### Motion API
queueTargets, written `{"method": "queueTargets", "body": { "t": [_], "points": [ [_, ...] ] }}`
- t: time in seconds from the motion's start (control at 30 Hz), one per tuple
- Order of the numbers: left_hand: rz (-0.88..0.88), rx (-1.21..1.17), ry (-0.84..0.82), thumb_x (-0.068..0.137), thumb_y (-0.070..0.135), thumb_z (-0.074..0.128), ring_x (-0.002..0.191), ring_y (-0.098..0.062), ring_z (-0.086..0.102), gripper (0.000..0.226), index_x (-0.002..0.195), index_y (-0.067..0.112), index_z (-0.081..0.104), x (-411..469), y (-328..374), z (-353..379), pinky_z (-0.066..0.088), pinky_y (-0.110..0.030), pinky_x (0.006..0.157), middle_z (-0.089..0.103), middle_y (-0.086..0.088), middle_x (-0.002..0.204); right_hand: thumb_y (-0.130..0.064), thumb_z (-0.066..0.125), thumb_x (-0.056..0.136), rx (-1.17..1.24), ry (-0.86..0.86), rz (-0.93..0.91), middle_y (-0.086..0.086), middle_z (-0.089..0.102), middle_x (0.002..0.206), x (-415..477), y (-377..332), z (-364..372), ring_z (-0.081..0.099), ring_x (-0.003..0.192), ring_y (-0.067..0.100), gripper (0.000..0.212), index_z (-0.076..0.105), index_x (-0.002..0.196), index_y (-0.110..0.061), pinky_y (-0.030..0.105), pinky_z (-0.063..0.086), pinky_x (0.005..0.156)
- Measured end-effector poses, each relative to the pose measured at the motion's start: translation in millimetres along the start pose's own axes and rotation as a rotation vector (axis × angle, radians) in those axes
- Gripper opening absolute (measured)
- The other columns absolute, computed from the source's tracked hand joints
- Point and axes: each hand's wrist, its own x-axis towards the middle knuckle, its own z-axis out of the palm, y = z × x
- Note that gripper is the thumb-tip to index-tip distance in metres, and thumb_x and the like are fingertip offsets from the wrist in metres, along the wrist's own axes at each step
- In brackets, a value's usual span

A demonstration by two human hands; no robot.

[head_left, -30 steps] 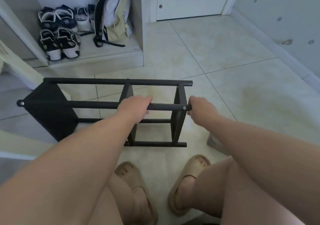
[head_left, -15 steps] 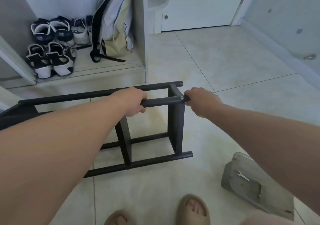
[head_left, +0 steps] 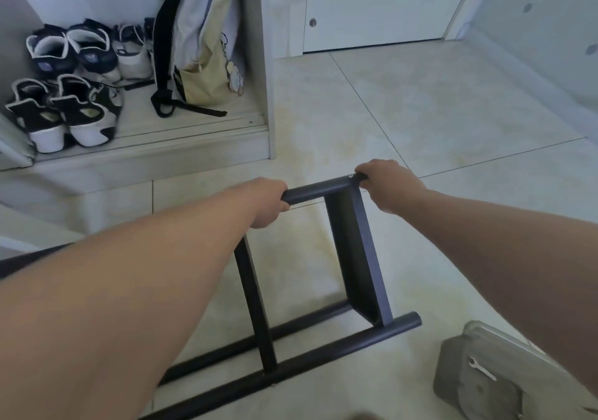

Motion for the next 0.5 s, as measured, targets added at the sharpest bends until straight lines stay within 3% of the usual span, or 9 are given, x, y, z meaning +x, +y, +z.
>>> {"method": "queueTargets", "body": {
  "t": [0.1, 0.37, 0.5],
  "points": [
    [-0.028, -0.025, 0.057, 0.106, 0.033, 0.038, 0.085, -0.024, 0.055, 0.016, 0.112, 0.02, 0.044, 13.3, -21.2, 31.7, 0.04, -0.037, 0.066, 0.053, -0.003, 0.096, -0.018, 0.043, 0.107, 0.068, 0.009, -0.002, 0.005, 0.057, 0.123, 14.9, -7.4, 27.7, 0.056, 0.107, 0.03, 0.024, 0.062, 0.121, -0.013, 0.044, 0.05, 0.09],
    [-0.048, 0.024, 0.242, 0.107, 0.035, 0.036, 0.092, -0.027, 0.054, 0.015, 0.111, 0.022, 0.044, 46.6, -66.9, 65.6, 0.044, -0.041, 0.073, 0.054, -0.006, 0.106, -0.002, 0.043, 0.099, 0.207, 0.086, 0.041, 0.005, 0.05, 0.135, 62.3, -38.1, 86.7, 0.055, 0.113, 0.032, 0.033, 0.056, 0.128, -0.01, 0.042, 0.048, 0.088],
    [-0.078, 0.011, 0.233, 0.107, 0.031, 0.036, 0.095, -0.028, 0.053, 0.021, 0.12, 0.019, 0.047, 60.1, -71.9, 76.7, 0.044, -0.042, 0.077, 0.054, -0.009, 0.109, -0.002, 0.039, 0.1, 0.253, 0.04, 0.041, 0.001, 0.039, 0.149, 72.4, -39.4, 104.4, 0.05, 0.127, 0.03, 0.047, 0.046, 0.145, -0.013, 0.044, 0.047, 0.099]
  ]
}}
